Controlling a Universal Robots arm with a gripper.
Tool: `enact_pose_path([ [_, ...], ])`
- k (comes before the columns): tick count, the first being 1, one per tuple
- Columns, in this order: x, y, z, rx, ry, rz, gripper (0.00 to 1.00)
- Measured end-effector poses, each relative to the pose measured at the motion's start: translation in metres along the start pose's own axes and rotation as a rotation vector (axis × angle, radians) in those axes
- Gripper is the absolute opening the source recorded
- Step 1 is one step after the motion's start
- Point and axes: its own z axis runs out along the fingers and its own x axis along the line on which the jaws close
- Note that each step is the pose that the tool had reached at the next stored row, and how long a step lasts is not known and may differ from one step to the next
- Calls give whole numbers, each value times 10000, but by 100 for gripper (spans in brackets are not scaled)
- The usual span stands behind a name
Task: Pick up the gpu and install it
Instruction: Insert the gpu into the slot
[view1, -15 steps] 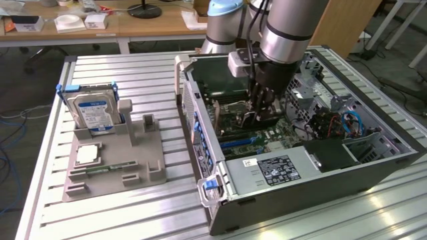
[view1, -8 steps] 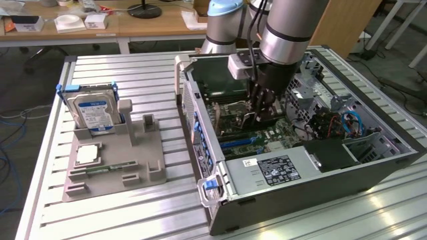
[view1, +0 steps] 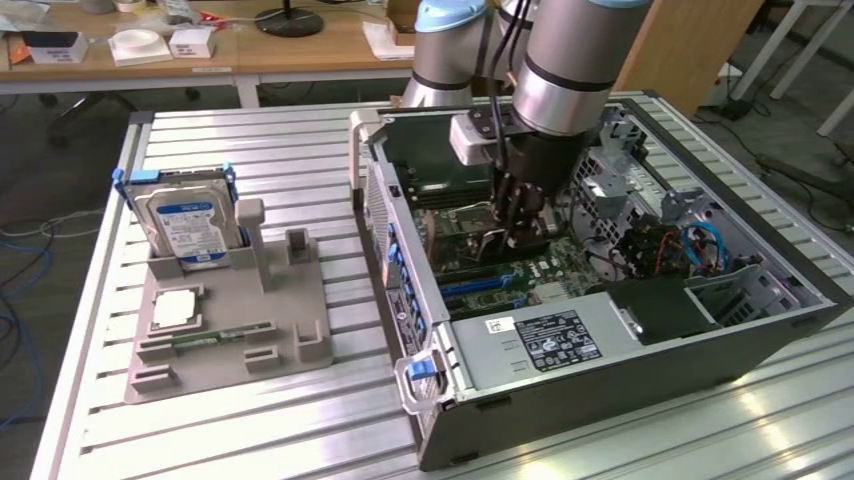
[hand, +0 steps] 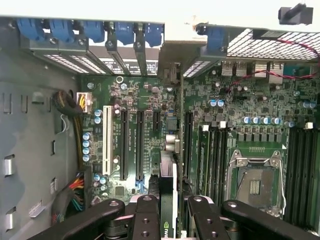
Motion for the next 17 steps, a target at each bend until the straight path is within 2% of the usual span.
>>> enact_pose_path([
  [17, -70, 28, 124, -4, 2, 3, 27],
])
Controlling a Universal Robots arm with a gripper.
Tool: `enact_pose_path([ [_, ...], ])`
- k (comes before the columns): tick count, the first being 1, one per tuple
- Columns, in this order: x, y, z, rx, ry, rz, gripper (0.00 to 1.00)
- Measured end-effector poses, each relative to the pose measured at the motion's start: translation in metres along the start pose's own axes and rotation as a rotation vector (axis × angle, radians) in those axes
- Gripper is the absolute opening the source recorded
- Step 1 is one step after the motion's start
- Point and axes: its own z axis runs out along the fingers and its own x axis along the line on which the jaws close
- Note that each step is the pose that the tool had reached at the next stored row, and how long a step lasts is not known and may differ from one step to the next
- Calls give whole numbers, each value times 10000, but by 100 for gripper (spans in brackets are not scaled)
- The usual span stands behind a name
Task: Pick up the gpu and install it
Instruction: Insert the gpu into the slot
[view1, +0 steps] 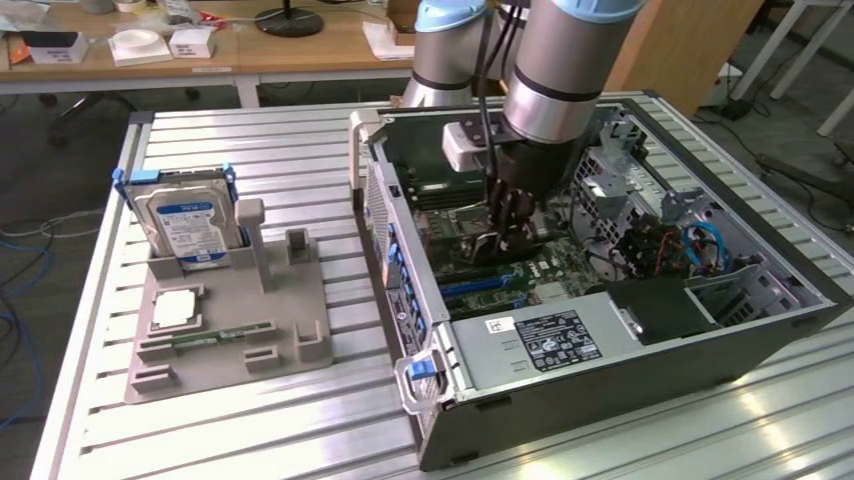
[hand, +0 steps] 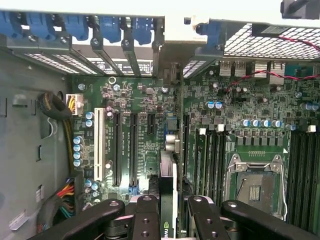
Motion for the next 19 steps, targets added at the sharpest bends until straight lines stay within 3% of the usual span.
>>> enact_pose_path([
  [19, -31, 42, 154, 1, 0, -1, 27],
])
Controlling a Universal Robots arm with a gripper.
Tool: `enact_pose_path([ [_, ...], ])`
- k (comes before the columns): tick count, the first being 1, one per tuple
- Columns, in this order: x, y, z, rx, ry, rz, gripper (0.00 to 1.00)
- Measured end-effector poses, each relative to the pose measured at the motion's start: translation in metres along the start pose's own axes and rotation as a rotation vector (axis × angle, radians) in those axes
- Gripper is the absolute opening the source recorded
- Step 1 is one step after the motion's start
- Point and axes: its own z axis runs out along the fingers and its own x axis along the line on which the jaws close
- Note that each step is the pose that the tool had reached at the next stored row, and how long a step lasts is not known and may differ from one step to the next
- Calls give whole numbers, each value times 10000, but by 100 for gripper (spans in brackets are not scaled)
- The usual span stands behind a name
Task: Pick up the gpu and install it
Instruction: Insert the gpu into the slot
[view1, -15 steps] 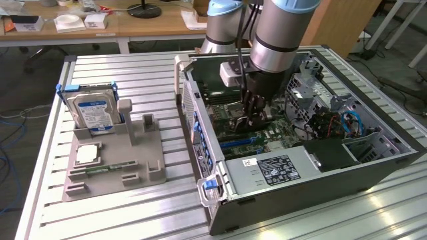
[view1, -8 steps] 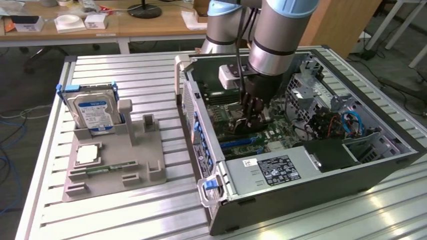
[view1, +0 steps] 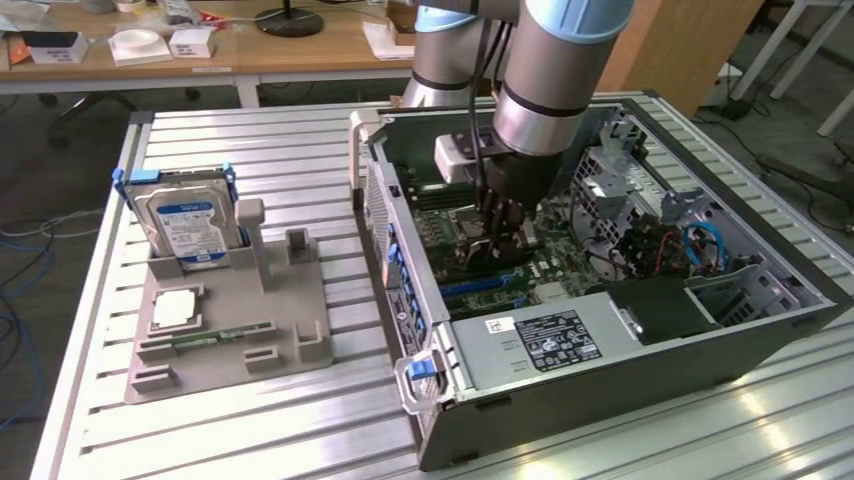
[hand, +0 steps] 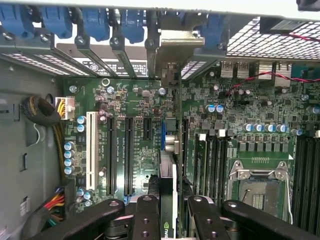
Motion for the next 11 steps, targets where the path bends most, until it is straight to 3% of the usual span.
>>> enact_pose_path([
  [11, -1, -8, 24, 1, -1, 3, 27],
])
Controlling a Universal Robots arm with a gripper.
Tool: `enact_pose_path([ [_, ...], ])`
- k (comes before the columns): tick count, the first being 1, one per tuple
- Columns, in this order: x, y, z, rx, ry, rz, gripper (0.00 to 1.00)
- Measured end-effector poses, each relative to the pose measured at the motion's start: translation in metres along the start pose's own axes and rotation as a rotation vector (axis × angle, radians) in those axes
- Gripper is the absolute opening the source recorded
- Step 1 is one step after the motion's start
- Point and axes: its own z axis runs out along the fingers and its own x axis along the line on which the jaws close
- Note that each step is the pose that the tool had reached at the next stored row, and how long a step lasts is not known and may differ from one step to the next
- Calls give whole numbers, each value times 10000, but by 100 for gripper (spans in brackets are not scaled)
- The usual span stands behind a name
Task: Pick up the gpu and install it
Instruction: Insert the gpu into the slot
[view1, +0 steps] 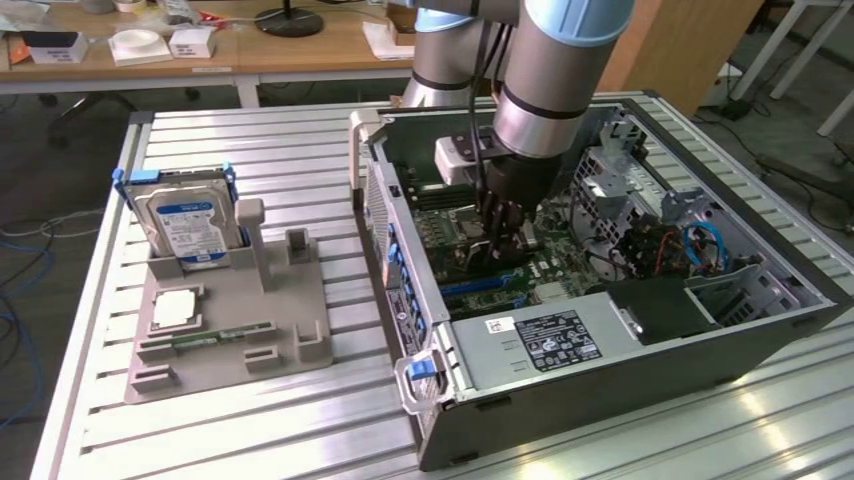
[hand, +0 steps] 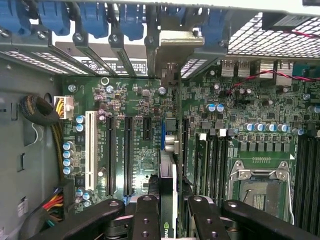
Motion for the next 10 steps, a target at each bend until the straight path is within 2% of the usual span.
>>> enact_pose_path([
  [7, 0, -2, 38, 6, 1, -3, 27],
  [10, 0, -1, 46, 35, 1, -4, 27],
])
